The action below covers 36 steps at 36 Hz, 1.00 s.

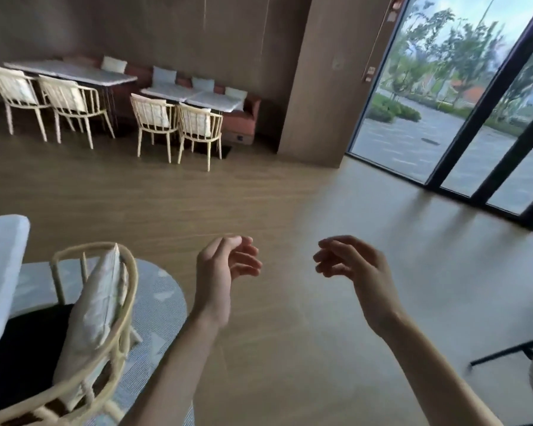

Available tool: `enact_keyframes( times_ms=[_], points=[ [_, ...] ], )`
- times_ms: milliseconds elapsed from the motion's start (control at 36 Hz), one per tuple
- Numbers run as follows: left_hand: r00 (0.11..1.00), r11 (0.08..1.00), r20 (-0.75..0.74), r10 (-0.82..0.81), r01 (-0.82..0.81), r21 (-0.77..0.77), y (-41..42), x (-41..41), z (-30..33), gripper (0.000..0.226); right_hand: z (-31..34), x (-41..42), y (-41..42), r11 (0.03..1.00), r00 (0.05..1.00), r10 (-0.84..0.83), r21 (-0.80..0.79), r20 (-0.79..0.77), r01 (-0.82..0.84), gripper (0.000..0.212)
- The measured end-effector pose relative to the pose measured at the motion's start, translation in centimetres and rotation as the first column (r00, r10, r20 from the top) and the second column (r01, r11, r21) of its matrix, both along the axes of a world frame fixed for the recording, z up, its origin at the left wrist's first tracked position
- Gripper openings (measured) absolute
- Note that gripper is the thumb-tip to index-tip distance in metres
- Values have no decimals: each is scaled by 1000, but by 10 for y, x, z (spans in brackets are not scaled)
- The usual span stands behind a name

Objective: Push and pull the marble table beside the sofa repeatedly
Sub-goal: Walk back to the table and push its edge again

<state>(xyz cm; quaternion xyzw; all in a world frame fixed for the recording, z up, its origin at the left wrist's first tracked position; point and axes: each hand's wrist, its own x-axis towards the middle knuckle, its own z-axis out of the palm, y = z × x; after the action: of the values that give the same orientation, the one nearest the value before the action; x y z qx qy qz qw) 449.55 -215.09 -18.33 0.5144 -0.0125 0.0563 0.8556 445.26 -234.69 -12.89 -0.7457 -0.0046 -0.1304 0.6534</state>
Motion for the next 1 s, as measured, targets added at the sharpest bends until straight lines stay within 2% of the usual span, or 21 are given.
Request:
enact_keyframes(
  times_ms=[167,333,389,528,639,750,833,1000],
  points=[
    [977,977,117,179,-190,93,20,105,14,24,4,145,14,981,984,170,85,46,-174,16],
    [890,880,98,446,-455,132,58,181,-5,22,-29,285,60,878,891,453,168,14,-449,27],
    [824,815,76,562,-567,120,71,201,-6,21,-34,325,76,819,835,550,182,15,-544,24],
    [561,556,32,827,-826,89,91,233,10,25,-26,410,120,643,655,756,208,-18,-737,22],
    [457,450,36,889,-884,123,87,257,5,26,-29,464,142,505,514,858,204,-14,-838,16],
    [364,362,-9,931,-922,140,87,300,-3,24,-38,514,155,434,445,896,240,-12,-868,15],
    [340,341,-31,940,-929,146,93,345,-11,19,-49,554,169,380,381,924,212,-37,-900,16],
    [319,318,-6,948,-944,88,132,457,-29,21,-62,661,211,374,374,927,197,-38,-906,23]
  ],
)
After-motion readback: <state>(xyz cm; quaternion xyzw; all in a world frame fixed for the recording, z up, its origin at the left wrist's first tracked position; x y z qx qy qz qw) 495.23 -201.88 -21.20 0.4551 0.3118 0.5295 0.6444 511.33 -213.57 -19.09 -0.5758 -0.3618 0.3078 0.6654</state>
